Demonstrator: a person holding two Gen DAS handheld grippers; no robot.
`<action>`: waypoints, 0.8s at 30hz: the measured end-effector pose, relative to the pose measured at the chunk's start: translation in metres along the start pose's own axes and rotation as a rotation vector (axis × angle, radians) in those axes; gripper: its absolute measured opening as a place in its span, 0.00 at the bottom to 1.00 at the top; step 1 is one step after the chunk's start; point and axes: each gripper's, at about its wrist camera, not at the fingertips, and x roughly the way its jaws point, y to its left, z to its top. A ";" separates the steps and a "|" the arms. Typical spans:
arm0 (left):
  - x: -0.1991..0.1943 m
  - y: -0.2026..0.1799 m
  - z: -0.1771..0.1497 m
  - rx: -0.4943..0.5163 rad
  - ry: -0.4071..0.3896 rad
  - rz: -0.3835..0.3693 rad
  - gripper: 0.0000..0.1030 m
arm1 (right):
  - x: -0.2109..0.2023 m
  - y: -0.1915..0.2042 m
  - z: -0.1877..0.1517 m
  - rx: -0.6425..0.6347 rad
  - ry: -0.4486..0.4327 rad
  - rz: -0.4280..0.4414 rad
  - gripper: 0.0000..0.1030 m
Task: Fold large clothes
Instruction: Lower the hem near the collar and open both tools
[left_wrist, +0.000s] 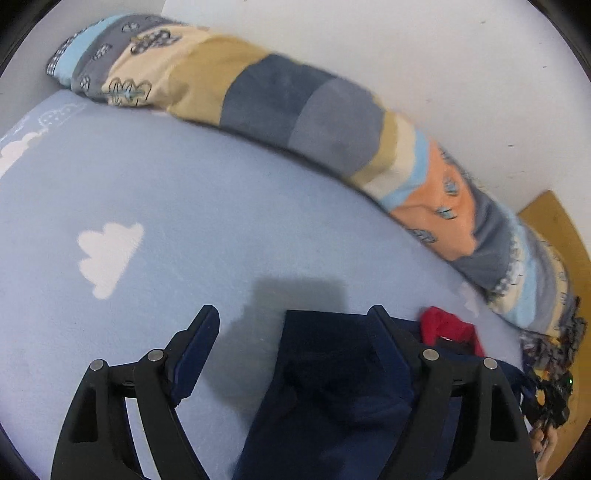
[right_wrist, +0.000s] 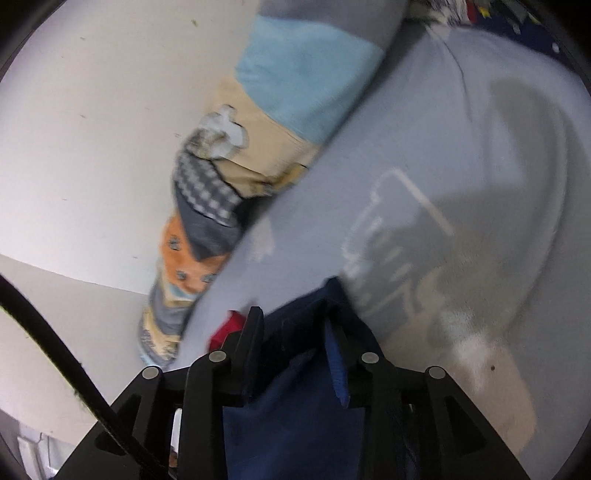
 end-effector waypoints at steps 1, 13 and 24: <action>-0.007 -0.003 -0.003 0.015 -0.014 -0.013 0.79 | -0.006 0.006 0.000 -0.011 -0.010 0.005 0.46; 0.042 -0.096 -0.070 0.392 0.026 -0.043 0.79 | 0.045 0.099 -0.052 -0.499 0.048 -0.137 0.43; 0.055 -0.050 -0.064 0.356 -0.047 0.089 0.68 | 0.063 0.073 -0.044 -0.574 -0.039 -0.514 0.10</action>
